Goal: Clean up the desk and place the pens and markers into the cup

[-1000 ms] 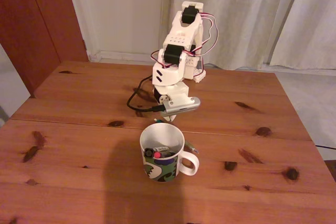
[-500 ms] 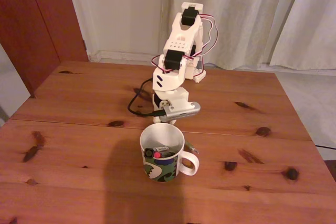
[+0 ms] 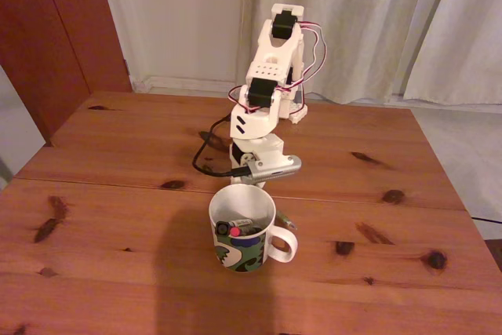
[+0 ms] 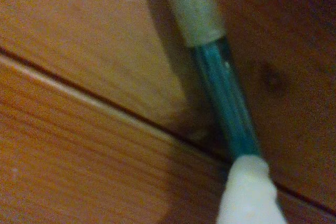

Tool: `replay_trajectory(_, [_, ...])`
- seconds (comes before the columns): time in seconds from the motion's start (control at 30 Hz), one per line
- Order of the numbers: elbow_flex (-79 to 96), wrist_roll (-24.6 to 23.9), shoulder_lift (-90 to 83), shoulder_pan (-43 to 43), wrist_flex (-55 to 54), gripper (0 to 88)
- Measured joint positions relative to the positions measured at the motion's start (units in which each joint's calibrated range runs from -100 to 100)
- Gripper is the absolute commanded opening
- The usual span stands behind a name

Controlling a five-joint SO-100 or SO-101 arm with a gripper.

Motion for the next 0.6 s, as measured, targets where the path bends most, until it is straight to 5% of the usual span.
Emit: replay_trajectory(0.6, [7.05, 0.05, -1.27, -1.91, -0.66, 16.9])
